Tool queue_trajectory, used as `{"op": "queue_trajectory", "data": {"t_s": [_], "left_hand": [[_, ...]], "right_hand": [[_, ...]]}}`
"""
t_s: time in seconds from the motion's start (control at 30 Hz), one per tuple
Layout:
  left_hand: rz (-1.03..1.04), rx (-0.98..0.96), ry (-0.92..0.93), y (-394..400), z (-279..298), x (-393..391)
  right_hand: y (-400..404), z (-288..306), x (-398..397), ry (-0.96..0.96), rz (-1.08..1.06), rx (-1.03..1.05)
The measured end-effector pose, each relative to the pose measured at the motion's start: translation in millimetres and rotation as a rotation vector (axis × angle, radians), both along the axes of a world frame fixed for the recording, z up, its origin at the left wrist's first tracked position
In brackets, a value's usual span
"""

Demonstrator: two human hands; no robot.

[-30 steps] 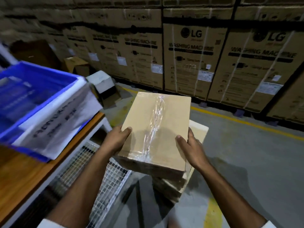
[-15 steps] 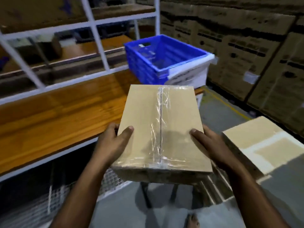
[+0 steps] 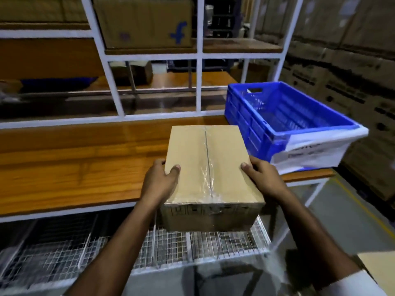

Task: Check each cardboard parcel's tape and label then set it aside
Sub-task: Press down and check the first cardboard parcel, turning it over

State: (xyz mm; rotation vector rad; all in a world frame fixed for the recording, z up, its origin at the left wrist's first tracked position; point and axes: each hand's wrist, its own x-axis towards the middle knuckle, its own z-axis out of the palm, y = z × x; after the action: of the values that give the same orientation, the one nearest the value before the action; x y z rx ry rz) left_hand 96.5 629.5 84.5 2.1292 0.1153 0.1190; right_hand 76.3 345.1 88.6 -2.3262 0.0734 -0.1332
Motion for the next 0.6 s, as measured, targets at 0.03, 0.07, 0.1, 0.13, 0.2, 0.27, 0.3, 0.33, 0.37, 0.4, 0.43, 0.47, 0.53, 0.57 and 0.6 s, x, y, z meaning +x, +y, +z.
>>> {"op": "queue_trajectory", "data": {"t_s": [0.03,0.07,0.1,0.13,0.2,0.27,0.3,0.33,0.37,0.4,0.43,0.47,0.53,0.57,0.6], "left_hand": [[0.015,0.003,-0.004,-4,0,11],[0.033,0.008,-0.006,-9,1,25],[0.053,0.017,-0.003,-14,3,38],[0.069,0.028,0.006,-19,4,51],[0.094,0.042,0.030,-28,5,74],[0.114,0.052,0.051,-35,6,96],[0.122,0.060,0.057,-37,6,106],[0.129,0.070,0.064,-39,4,115],[0.137,0.081,0.072,-41,3,121],[0.146,0.091,0.084,-41,1,128],[0.154,0.099,0.103,-42,0,132],[0.164,0.106,0.114,-42,-2,136],[0.187,0.222,0.108,-40,-3,145],[0.190,0.332,0.079,-40,0,149],[0.186,0.441,0.021,-41,4,154]], "right_hand": [[-4,0,16,0.010,0.016,-0.022],[-8,2,34,0.017,0.033,-0.052],[-12,4,52,0.024,0.053,-0.082],[-17,6,69,0.030,0.063,-0.110],[-23,9,98,0.038,0.083,-0.160],[-30,9,127,0.049,0.095,-0.185],[-33,8,140,0.049,0.107,-0.195],[-35,7,152,0.055,0.116,-0.204],[-37,7,160,0.066,0.123,-0.211],[-38,8,168,0.082,0.130,-0.209],[-39,10,172,0.093,0.140,-0.215],[-40,11,175,0.105,0.143,-0.229],[-38,14,178,0.104,0.141,-0.307],[-36,16,179,0.078,0.137,-0.369],[-32,18,181,0.044,0.136,-0.432]]}}
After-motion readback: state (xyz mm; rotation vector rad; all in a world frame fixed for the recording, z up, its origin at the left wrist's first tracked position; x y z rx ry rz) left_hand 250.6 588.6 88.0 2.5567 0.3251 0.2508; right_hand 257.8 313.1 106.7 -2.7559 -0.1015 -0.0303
